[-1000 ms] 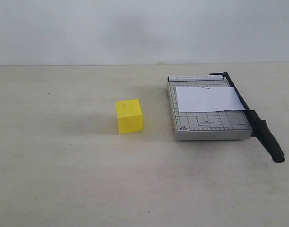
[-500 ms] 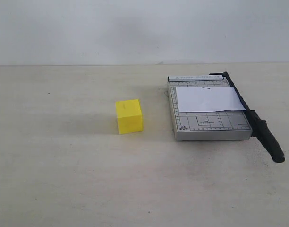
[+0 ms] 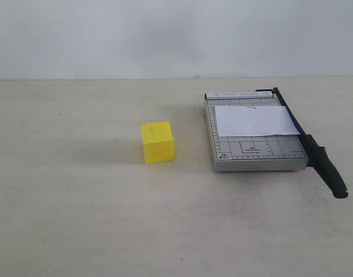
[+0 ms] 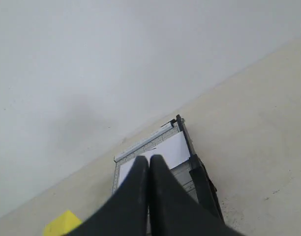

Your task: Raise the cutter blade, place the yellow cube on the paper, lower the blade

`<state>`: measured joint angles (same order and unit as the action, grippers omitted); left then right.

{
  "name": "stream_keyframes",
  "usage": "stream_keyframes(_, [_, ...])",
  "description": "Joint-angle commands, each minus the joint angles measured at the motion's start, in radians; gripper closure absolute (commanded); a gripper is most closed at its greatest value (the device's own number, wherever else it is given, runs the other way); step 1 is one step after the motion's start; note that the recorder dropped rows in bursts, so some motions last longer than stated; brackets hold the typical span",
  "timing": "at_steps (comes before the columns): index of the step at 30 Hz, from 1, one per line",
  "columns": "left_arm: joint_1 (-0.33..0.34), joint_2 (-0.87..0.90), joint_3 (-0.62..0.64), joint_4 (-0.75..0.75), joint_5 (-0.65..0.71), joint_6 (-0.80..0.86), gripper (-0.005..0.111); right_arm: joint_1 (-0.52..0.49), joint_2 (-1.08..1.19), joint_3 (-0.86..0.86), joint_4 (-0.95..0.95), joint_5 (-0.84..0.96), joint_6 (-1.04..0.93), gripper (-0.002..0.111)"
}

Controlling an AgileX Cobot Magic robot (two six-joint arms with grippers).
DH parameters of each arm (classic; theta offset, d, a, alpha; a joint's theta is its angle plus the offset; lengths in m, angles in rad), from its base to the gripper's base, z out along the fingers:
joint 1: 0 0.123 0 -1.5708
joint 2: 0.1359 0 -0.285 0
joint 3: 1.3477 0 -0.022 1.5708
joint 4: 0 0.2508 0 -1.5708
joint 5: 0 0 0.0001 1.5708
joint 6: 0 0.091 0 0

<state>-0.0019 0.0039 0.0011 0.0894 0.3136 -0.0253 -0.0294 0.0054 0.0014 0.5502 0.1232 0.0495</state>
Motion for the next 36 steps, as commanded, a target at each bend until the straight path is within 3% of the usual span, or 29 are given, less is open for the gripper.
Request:
stream_keyframes(1, [-0.008,-0.004,-0.001,-0.004,-0.007,-0.003,0.102,0.004,-0.005,-0.001,0.024,-0.187,0.022,0.108])
stream_keyframes(3, [-0.008,-0.004,-0.001,-0.004,-0.007,-0.003,0.102,0.004,-0.005,-0.017,-0.015,-0.384,-0.049,0.108])
stream_keyframes(4, [-0.008,-0.004,-0.001,-0.004,-0.007,-0.003,0.102,0.004,0.023,-0.06,-0.059,-0.38,-0.145,0.108])
stream_keyframes(8, [-0.008,-0.004,-0.001,-0.004,-0.007,-0.003,0.102,0.004,0.339,-0.18,-0.092,-0.098,-0.406,0.108])
stream_keyframes(12, [-0.008,-0.004,-0.001,-0.004,-0.007,-0.003,0.102,0.004,0.674,-0.264,-0.092,-0.179,-0.419,0.108])
stream_keyframes(15, [-0.008,-0.004,-0.001,-0.004,-0.007,-0.003,0.102,0.004,0.847,-0.38,-0.097,-0.022,-0.45,0.105])
stream_keyframes(17, [-0.008,-0.004,-0.001,-0.004,-0.007,-0.003,0.102,0.004,0.968,-0.479,-0.095,0.178,-0.483,0.091])
stream_keyframes(19, [-0.008,-0.004,-0.001,-0.004,-0.007,-0.003,0.102,0.004,1.076,-0.565,-0.087,0.317,-0.48,0.069])
stream_keyframes(21, [-0.008,-0.004,-0.001,-0.004,-0.007,-0.003,0.102,0.004,1.15,-0.622,-0.087,0.344,-0.467,0.05])
stream_keyframes(23, [-0.008,-0.004,-0.001,-0.004,-0.007,-0.003,0.102,0.004,1.21,-0.661,-0.087,0.336,-0.441,0.041])
stream_keyframes(36, [-0.008,-0.004,-0.001,-0.004,-0.007,-0.003,0.102,0.004,1.475,-0.693,-0.085,0.277,-0.461,0.041])
